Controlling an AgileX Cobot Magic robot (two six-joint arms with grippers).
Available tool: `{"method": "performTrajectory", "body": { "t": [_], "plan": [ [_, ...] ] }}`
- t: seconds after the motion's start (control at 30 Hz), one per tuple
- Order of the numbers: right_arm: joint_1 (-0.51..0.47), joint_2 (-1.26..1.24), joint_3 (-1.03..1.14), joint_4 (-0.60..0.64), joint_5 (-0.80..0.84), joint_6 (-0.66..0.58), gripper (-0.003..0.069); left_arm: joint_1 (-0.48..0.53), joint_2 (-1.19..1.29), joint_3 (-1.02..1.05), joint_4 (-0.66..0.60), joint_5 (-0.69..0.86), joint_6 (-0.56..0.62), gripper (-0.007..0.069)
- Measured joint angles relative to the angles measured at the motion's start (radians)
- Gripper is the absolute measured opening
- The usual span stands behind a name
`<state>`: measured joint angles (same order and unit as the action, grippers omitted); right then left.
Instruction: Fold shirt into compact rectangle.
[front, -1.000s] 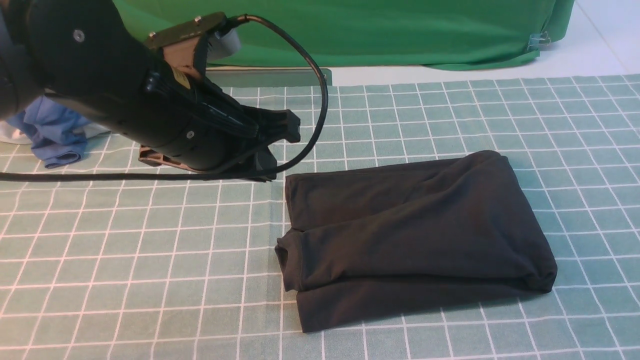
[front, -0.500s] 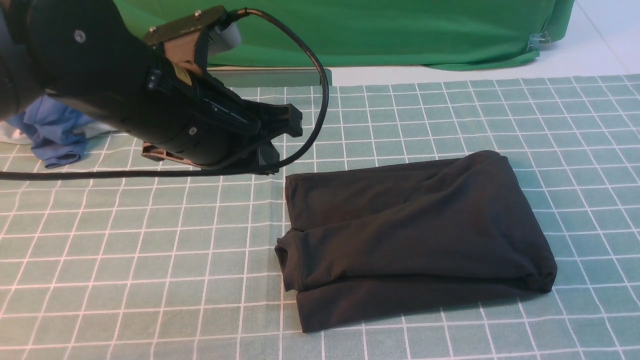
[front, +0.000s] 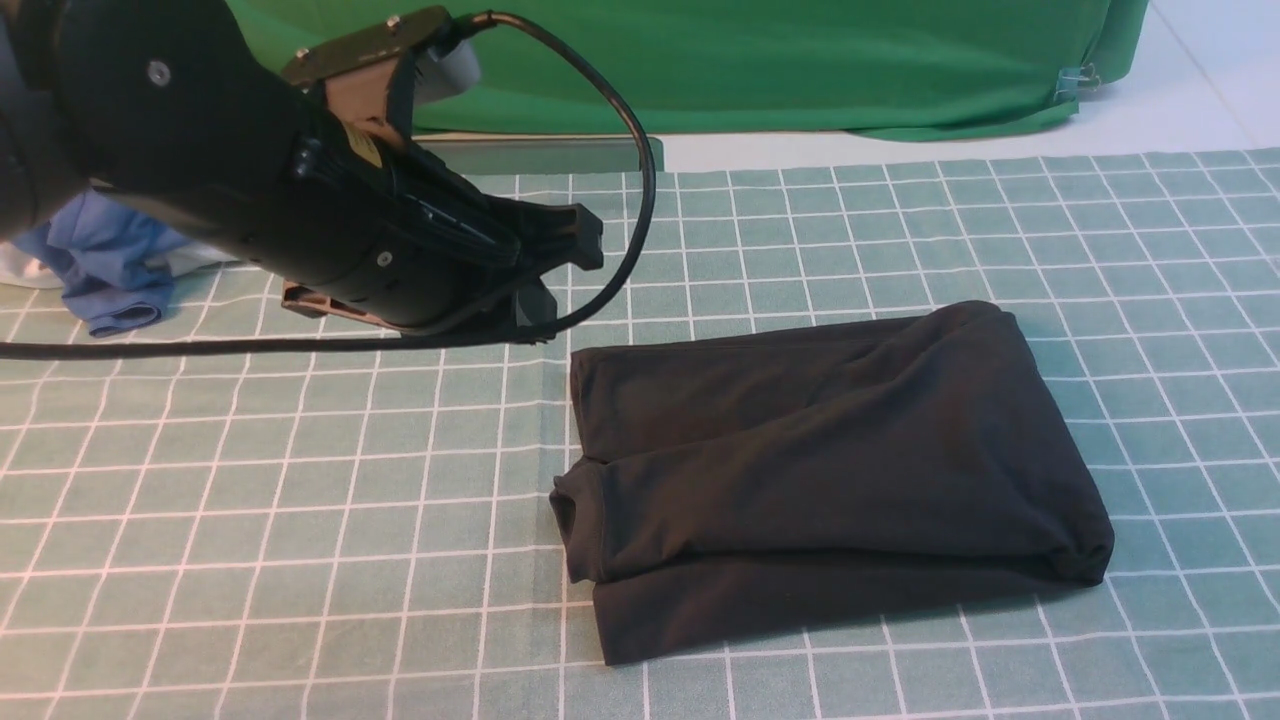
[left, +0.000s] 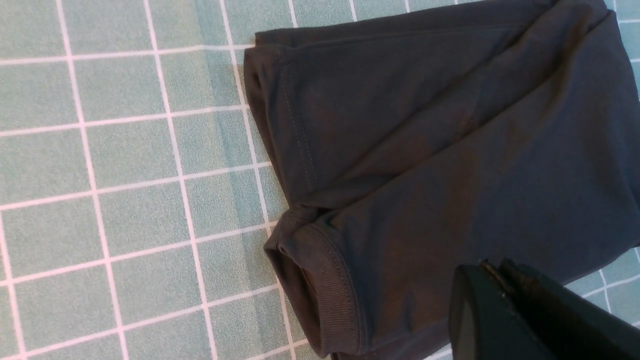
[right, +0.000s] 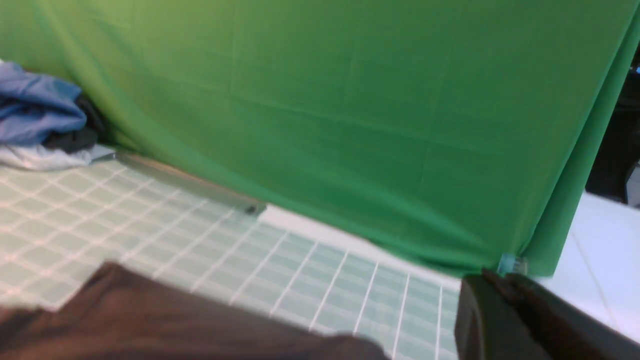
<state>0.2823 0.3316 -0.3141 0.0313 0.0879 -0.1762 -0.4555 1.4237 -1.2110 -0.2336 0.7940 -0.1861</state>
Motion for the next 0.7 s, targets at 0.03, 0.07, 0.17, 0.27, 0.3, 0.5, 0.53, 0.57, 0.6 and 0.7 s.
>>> {"method": "performTrajectory", "body": {
  "t": [0.03, 0.07, 0.17, 0.27, 0.3, 0.5, 0.53, 0.57, 0.6, 0.7],
  "plan": [
    [-0.002, -0.019, 0.031, 0.000, 0.000, 0.000, 0.0062, 0.000, 0.000, 0.000, 0.000, 0.000, 0.000, 0.0015],
    [-0.011, -0.041, 0.066, 0.000, 0.000, 0.000, 0.0066, 0.000, 0.000, 0.000, 0.000, 0.000, 0.000, 0.0015],
    [-0.070, -0.114, 0.176, 0.000, 0.019, 0.000, 0.0076, 0.000, 0.000, 0.000, 0.000, -0.001, 0.000, 0.0015],
    [-0.135, -0.182, 0.263, 0.000, 0.077, 0.000, 0.0080, 0.000, 0.000, 0.000, 0.001, 0.002, 0.000, 0.0015],
    [-0.150, -0.199, 0.283, 0.000, 0.103, 0.000, 0.0081, 0.000, 0.000, 0.000, 0.001, 0.007, 0.000, 0.0015],
    [-0.181, -0.259, 0.322, -0.015, 0.135, -0.001, 0.0092, 0.000, 0.000, 0.000, 0.005, 0.014, 0.009, 0.0015],
    [-0.182, -0.263, 0.322, -0.016, 0.135, -0.001, 0.0092, 0.000, 0.000, 0.000, 0.005, 0.014, 0.010, 0.0015],
    [-0.187, -0.289, 0.322, -0.020, 0.140, -0.001, 0.0095, 0.000, 0.000, 0.000, 0.006, 0.017, 0.011, 0.0015],
    [-0.189, -0.303, 0.322, -0.020, 0.142, -0.001, 0.0098, 0.000, 0.000, 0.000, 0.006, 0.022, 0.011, 0.0015],
    [-0.193, -0.327, 0.322, -0.020, 0.143, -0.001, 0.0104, 0.000, 0.000, 0.000, 0.011, 0.045, 0.011, 0.0015]
  ]
}}
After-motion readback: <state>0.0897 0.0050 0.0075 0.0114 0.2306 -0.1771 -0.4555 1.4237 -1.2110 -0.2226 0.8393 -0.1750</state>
